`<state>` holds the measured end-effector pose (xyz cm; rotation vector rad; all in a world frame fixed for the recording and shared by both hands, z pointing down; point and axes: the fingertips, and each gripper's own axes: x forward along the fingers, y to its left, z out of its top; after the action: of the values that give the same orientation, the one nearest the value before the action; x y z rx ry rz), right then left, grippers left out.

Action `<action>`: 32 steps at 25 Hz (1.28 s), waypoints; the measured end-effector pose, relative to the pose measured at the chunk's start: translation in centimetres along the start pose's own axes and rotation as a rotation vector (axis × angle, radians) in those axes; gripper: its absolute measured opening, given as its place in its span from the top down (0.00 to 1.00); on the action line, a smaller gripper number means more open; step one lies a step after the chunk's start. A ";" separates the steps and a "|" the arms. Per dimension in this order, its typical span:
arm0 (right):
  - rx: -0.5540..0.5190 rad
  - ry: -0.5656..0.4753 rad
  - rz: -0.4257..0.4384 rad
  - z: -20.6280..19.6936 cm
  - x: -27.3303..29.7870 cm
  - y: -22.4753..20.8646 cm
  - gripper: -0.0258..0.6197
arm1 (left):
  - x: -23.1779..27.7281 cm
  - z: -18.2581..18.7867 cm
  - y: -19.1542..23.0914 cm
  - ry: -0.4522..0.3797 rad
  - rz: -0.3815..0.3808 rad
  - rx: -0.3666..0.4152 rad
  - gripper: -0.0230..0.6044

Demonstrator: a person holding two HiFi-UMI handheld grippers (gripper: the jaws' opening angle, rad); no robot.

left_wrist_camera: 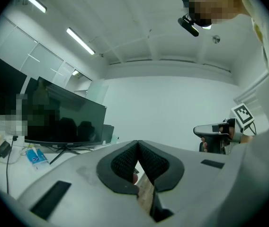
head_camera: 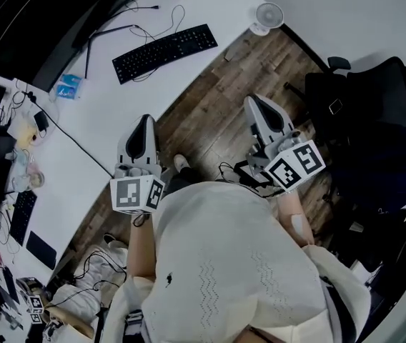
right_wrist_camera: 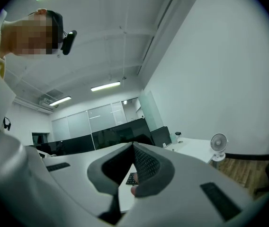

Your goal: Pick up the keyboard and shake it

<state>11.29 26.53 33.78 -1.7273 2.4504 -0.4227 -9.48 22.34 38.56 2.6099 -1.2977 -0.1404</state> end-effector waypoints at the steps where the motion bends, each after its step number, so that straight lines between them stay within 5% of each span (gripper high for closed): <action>1: -0.002 -0.005 0.004 0.1 0.9 0.2 0.96 | 0.4 0.1 0.9 0.000 0.000 0.003 0.94; 17: -0.001 0.111 -0.086 -1.9 8.3 -2.4 0.96 | 3.5 -0.8 7.8 0.069 0.061 0.041 0.94; 32: -0.035 0.062 -0.031 1.8 18.7 -10.3 0.96 | 12.7 -0.6 12.3 0.089 0.184 0.062 0.94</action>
<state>14.59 5.47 36.29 -1.7939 2.4912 -0.4452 -11.21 5.14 42.23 2.4977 -1.5233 0.0468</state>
